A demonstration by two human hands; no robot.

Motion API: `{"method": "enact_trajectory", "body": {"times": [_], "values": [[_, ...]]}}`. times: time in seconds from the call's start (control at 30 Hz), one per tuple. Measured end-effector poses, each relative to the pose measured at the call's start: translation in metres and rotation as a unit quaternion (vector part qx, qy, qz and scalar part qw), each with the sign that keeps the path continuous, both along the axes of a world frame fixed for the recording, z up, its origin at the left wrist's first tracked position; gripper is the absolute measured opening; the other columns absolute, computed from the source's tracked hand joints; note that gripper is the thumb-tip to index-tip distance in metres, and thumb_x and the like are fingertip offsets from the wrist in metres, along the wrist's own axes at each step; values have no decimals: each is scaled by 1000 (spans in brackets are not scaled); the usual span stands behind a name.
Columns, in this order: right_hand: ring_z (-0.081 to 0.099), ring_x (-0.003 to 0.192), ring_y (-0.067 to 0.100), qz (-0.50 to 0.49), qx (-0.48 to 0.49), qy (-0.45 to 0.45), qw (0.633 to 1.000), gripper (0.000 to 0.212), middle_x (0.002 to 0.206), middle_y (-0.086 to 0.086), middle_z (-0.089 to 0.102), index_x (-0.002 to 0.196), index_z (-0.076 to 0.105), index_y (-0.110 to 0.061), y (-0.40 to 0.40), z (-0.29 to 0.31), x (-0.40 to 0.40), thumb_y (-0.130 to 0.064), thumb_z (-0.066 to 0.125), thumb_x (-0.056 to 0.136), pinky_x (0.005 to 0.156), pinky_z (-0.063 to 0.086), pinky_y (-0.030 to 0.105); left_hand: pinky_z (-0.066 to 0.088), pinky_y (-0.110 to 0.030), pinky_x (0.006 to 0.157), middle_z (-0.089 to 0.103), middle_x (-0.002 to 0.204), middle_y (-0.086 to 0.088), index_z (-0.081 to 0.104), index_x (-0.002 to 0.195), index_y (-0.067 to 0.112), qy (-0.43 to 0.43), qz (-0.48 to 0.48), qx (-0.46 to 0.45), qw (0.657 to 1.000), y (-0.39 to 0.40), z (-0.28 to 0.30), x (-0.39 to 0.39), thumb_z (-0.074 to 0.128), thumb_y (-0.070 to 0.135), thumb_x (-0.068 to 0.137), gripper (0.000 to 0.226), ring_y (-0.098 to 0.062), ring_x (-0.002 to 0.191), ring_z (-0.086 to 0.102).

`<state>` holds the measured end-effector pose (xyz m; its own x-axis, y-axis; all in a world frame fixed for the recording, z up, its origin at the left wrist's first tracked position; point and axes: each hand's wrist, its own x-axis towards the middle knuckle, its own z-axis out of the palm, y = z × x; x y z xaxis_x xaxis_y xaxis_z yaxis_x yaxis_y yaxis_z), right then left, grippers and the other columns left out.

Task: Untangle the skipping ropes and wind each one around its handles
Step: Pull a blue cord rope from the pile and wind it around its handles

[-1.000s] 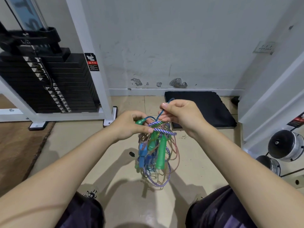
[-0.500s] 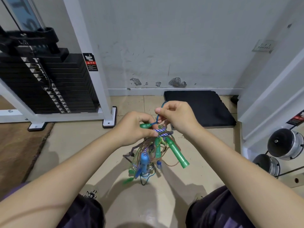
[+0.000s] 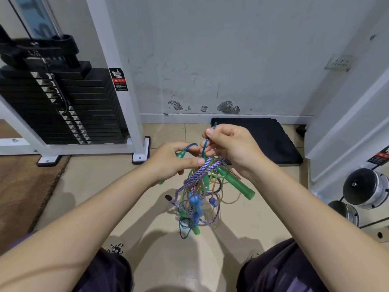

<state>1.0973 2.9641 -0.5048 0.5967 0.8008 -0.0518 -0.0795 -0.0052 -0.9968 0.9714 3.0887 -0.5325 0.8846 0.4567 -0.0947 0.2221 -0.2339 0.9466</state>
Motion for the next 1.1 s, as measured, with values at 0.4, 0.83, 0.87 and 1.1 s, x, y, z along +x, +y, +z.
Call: {"method": "enact_trajectory", "body": {"times": [0.4,0.83,0.87,1.1], "values": [[66,67,22,6,-15,-17,1000,14,79,17,65,84,63,-2,-4,-3,9,-12,60,94,62,56,25,28,-16,40,59,66,-2,65,101,5,46,-20,-94,994,9,-6,4,73,11,85,19,-9,40,44],[64,58,19,5,-55,-6,998,19,72,14,63,74,63,-4,0,-7,8,-8,64,92,61,58,23,29,-18,40,55,46,-3,70,85,8,46,94,-51,993,13,-12,6,74,19,86,12,-12,38,39],[64,57,18,-28,-41,-1,999,19,73,16,62,74,62,-3,0,-7,9,-7,62,93,59,57,22,28,-18,40,56,46,-4,70,85,8,45,85,-54,994,12,-11,6,74,19,87,11,-12,37,38],[68,61,18,-69,-10,-8,998,17,74,13,65,84,61,-2,-2,-5,9,-9,54,99,57,57,24,33,-18,40,62,65,-5,67,96,8,41,53,-61,996,14,-9,4,75,11,85,15,-9,43,50]]}}
